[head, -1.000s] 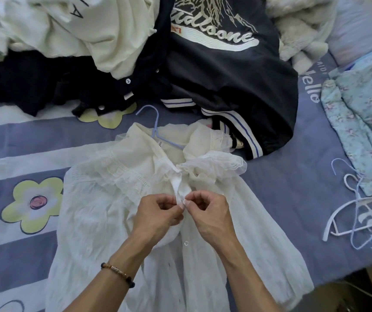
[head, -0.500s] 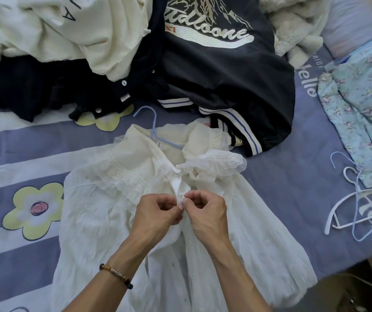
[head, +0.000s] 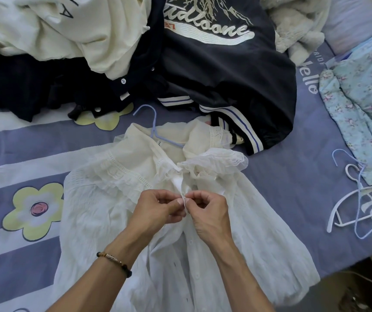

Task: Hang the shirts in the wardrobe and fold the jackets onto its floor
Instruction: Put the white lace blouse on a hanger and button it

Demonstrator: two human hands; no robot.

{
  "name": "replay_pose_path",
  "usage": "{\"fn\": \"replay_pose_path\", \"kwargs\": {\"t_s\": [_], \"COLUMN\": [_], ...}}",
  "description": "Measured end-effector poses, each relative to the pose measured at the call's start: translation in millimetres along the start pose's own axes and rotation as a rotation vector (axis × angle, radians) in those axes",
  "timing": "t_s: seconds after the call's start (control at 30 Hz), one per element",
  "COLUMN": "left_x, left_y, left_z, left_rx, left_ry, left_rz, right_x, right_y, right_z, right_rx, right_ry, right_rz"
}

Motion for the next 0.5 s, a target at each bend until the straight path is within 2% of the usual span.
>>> {"fn": "replay_pose_path", "kwargs": {"t_s": [0.2, 0.4, 0.5], "left_x": [3.0, 6.5, 7.8], "left_y": [-4.2, -6.5, -5.3], "left_z": [5.3, 3.6, 2.5], "left_rx": [-0.041, -0.056, -0.041], "left_ry": [0.118, 0.154, 0.170], "left_rz": [-0.046, -0.024, -0.058], "right_x": [1.0, -4.8, -7.9], "right_y": [-2.2, -5.6, -3.9], "right_z": [-1.2, -1.4, -2.2], "right_rx": [0.036, -0.085, -0.101], "right_ry": [0.070, 0.203, 0.169], "right_rz": [-0.013, -0.086, -0.030]}}
Point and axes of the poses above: each hand's wrist, its own z-axis towards the middle knuckle, its own y-axis out of the back of the hand, x = y × z, the point moved 7 cm from there along z, towards the middle knuckle, and after that the axes turned 11 degrees about -x, right-handed, at the moved point
